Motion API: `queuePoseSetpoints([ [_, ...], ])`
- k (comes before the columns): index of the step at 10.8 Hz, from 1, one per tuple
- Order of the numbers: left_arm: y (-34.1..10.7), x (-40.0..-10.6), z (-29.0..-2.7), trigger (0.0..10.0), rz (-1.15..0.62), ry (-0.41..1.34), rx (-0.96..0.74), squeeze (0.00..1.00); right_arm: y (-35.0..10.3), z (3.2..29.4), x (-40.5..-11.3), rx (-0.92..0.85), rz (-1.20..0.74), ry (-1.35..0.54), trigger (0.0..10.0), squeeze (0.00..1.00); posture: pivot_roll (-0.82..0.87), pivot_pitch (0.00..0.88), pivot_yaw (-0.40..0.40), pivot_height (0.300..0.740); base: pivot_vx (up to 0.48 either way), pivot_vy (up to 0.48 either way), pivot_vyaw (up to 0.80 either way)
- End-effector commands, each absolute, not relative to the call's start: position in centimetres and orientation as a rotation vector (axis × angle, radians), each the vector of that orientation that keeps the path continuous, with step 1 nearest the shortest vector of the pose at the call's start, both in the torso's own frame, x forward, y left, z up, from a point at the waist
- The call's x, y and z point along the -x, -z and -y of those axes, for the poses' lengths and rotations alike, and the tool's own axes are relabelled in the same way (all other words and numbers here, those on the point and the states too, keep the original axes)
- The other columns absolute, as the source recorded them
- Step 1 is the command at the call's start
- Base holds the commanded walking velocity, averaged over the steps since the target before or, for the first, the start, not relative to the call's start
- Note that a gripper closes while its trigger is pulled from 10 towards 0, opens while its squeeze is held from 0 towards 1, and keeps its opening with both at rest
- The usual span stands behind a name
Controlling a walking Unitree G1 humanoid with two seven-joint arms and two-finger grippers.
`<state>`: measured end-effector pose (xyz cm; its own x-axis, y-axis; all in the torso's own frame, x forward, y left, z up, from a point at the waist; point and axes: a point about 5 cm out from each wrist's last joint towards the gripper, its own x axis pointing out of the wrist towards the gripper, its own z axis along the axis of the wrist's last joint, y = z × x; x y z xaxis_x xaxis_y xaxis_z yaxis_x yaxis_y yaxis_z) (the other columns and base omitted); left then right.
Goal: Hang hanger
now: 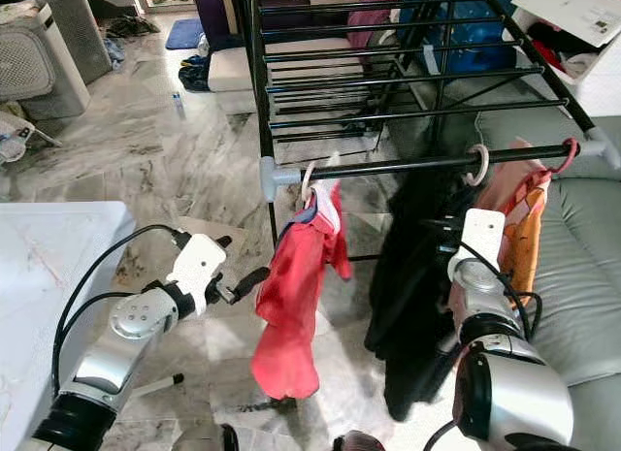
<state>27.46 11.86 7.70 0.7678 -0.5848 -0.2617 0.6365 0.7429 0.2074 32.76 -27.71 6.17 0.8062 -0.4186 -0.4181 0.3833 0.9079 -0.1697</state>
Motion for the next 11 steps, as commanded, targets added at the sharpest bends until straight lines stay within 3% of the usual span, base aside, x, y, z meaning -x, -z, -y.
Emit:
queuePoseSetpoints([
  [1, -7.5, -27.3, -12.2, 10.0, -0.192, 0.663, -0.311, 0.00, -5.9, 27.8, -32.5, 0.062, -0.465, 0.435, 0.0, 0.00, -0.01, 0.030, 0.038, 0.740, 0.000, 0.000, 0.00],
  [6, -8.2, -27.8, -11.8, 10.0, -0.161, 0.660, -0.314, 0.00, -5.8, 27.2, -32.5, 0.038, -0.418, 0.425, 0.0, 0.00, -0.01, 0.028, 0.018, 0.740, 0.000, 0.000, 0.00],
  [8, -8.4, -28.0, -11.9, 10.0, -0.143, 0.599, -0.285, 0.00, -8.3, 25.4, -33.8, 0.039, -0.181, 0.367, 0.0, 0.00, -0.01, 0.018, 0.009, 0.740, 0.000, 0.000, 0.00],
  [11, -8.8, -28.9, -11.8, 10.0, -0.102, 0.506, -0.227, 0.00, -10.0, 22.3, -31.4, 0.124, 0.074, 0.277, 0.0, 0.00, -0.02, 0.000, -0.001, 0.740, 0.000, 0.000, 0.00],
])
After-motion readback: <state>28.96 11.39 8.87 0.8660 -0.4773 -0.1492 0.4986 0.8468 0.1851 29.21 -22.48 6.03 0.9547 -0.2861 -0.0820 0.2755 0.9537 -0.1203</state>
